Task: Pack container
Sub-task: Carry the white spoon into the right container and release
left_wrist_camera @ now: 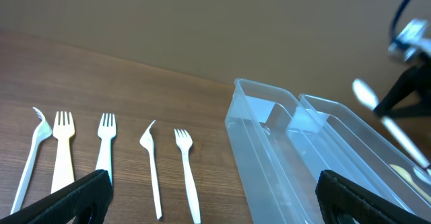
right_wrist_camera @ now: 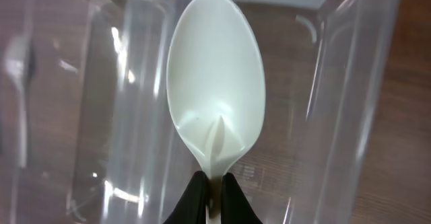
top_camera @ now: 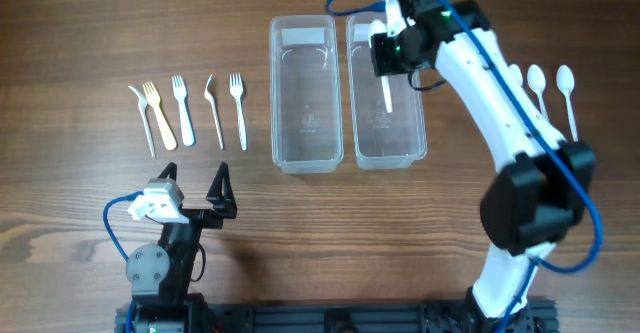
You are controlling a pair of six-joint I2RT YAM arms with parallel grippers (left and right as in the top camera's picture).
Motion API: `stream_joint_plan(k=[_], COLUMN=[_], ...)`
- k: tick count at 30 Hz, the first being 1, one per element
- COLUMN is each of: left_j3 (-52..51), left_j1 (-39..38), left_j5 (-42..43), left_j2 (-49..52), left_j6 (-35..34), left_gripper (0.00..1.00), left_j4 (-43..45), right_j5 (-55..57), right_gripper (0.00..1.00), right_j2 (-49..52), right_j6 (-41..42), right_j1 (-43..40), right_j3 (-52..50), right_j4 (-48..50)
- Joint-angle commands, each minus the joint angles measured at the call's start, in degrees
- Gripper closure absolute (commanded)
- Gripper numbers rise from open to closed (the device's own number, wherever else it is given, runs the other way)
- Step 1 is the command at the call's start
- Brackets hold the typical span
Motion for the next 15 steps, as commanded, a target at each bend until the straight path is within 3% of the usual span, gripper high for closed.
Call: stream_joint_plan(k=[1, 5, 6, 8, 10, 15], left_j3=[-0.4, -0.4, -0.4, -0.4, -0.4, -0.4], left_j1=[0.5, 0.5, 0.5, 0.5, 0.5, 0.5], left_j5=[0.9, 0.9, 0.9, 0.9, 0.9, 0.9], left_j2=[-0.4, -0.4, -0.4, -0.4, -0.4, -0.4], left_j6=[-0.5, -0.5, -0.5, -0.5, -0.5, -0.5], left_gripper=[0.00, 0.00, 0.00, 0.00, 0.00, 0.00], left_j4=[0.2, 0.2, 0.2, 0.2, 0.2, 0.2], right_j5=[0.9, 0.9, 0.9, 0.9, 0.9, 0.7], right_gripper=[0.96, 0.92, 0.75, 0.53, 0.39, 0.35], right_j2=[3.8, 6.2, 6.5, 6.5, 6.5, 5.3], right_j6=[1.2, 1.2, 1.2, 1.2, 1.2, -0.9], right_j1=[0.3, 0.2, 0.2, 0.2, 0.2, 0.1], right_j3=[-0.5, -0.5, -0.5, -0.5, -0.5, 1.0], right_j4=[0.4, 0.4, 0.3, 0.4, 1.0, -1.0])
